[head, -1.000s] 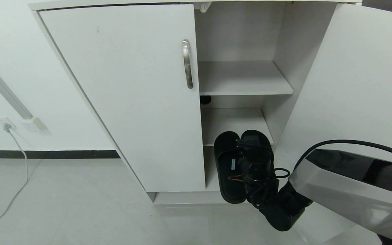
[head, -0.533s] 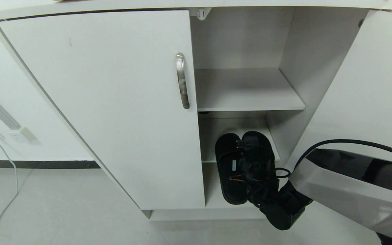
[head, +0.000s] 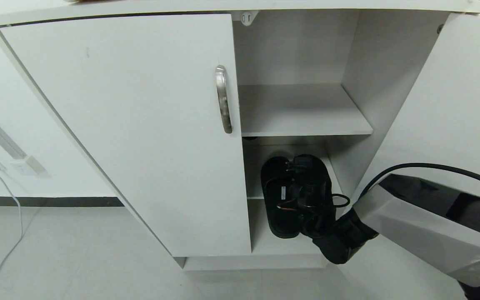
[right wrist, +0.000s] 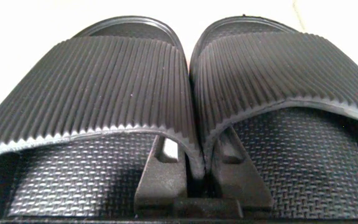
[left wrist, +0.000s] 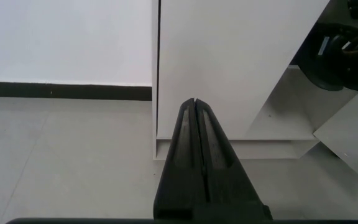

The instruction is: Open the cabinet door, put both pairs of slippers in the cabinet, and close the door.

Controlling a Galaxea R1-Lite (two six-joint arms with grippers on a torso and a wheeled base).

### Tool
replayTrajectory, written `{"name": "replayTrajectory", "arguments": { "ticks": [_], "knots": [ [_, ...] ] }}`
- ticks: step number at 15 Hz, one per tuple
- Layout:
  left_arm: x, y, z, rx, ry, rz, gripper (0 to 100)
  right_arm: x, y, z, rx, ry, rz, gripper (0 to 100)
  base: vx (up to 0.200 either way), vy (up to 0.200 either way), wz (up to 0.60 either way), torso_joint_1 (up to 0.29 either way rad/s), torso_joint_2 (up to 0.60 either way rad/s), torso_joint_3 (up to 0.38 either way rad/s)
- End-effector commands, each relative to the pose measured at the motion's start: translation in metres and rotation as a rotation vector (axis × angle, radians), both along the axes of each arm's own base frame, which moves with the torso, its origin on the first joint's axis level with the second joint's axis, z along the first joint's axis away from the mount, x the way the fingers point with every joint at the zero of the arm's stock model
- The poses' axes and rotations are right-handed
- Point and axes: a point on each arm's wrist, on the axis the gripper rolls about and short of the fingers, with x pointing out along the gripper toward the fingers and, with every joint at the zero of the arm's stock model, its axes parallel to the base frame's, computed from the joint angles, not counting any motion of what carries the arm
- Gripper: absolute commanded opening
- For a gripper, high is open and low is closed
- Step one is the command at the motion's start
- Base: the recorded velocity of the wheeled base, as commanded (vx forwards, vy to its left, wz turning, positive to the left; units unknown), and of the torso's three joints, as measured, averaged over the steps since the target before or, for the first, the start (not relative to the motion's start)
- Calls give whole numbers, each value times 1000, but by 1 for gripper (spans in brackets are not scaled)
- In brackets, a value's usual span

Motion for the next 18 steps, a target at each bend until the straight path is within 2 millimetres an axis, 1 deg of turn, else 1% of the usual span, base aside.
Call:
{"name": "replayTrajectory", "arguments": {
  "ticks": [1, 2, 4, 7, 8, 10, 15, 16, 18],
  "knots": [
    [0, 0, 0, -1, 1, -1, 0, 12, 6, -3, 7, -6, 0, 0, 0, 0, 0, 0, 0, 0],
    [0, 0, 0, -1, 1, -1, 0, 15, 6, -4, 6, -5, -2, 0, 0, 0, 0, 0, 0, 0],
    [0, 0, 0, -1, 1, -1, 0, 30, 5, 1, 14, -16, -19, 0, 0, 0, 0, 0, 0, 0],
    [0, 0, 0, -1, 1, -1, 0, 44, 6, 9, 21, -24, -16, 0, 0, 0, 0, 0, 0, 0],
    [0, 0, 0, -1, -1, -2, 0, 46, 6, 9, 19, -22, -19, 0, 0, 0, 0, 0, 0, 0],
    [0, 0, 0, -1, 1, 1, 0, 58, 2, 8, 19, -21, -39, 0, 0, 0, 0, 0, 0, 0],
    [0, 0, 0, -1, 1, 1, 0, 69, -7, 7, 14, -13, -63, 0, 0, 0, 0, 0, 0, 0],
    [0, 0, 0, -1, 2, -2, 0, 73, -8, 10, 17, -21, -69, 0, 0, 0, 0, 0, 0, 0],
    [0, 0, 0, -1, -1, -1, 0, 77, -8, 7, 5, -1, -68, 0, 0, 0, 0, 0, 0, 0]
  ]
}}
